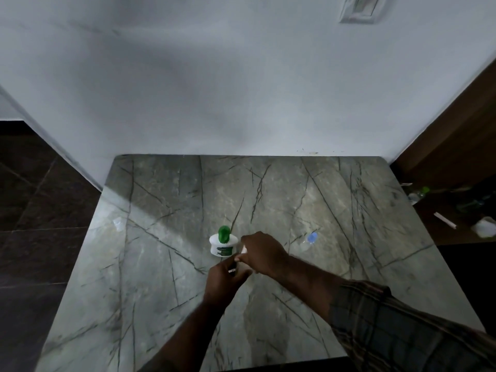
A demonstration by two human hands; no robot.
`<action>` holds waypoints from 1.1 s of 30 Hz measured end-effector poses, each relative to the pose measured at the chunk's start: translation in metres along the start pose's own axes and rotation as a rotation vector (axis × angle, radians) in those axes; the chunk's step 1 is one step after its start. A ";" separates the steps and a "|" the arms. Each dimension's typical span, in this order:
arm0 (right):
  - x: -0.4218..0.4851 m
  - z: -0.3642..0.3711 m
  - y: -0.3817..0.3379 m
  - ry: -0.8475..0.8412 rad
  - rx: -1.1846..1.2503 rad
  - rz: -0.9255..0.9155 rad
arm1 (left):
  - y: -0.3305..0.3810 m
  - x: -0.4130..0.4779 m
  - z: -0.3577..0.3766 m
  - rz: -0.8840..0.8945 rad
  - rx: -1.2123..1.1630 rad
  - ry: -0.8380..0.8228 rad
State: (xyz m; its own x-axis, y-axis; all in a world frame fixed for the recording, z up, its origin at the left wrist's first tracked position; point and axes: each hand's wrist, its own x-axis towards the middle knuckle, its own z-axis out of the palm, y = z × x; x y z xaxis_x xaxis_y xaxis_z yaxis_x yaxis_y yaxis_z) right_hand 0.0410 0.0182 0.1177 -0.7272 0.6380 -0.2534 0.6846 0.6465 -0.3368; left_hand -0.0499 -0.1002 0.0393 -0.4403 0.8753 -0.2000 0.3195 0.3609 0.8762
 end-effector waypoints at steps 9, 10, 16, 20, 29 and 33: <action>-0.001 -0.007 -0.001 -0.008 -0.057 -0.112 | 0.002 0.002 0.000 -0.005 0.001 0.018; 0.001 -0.008 -0.001 -0.016 -0.060 -0.069 | 0.002 0.001 0.000 -0.010 0.008 0.006; 0.000 -0.010 0.002 -0.061 -0.036 -0.134 | 0.000 -0.001 -0.004 -0.014 0.011 0.002; -0.001 -0.004 0.002 0.004 0.055 -0.090 | 0.006 -0.005 -0.006 0.011 -0.006 0.016; -0.026 0.027 0.007 0.078 0.392 0.177 | 0.007 -0.001 -0.005 0.053 0.065 0.087; -0.027 0.037 0.006 0.193 0.380 0.230 | 0.006 -0.003 0.001 0.080 0.017 0.047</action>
State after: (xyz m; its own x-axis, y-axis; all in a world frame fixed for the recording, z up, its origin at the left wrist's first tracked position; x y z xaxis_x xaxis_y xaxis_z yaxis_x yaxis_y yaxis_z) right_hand 0.0628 -0.0102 0.0888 -0.5122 0.8354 -0.1994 0.7332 0.3044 -0.6081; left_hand -0.0457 -0.1006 0.0453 -0.4514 0.8856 -0.1088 0.3693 0.2965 0.8808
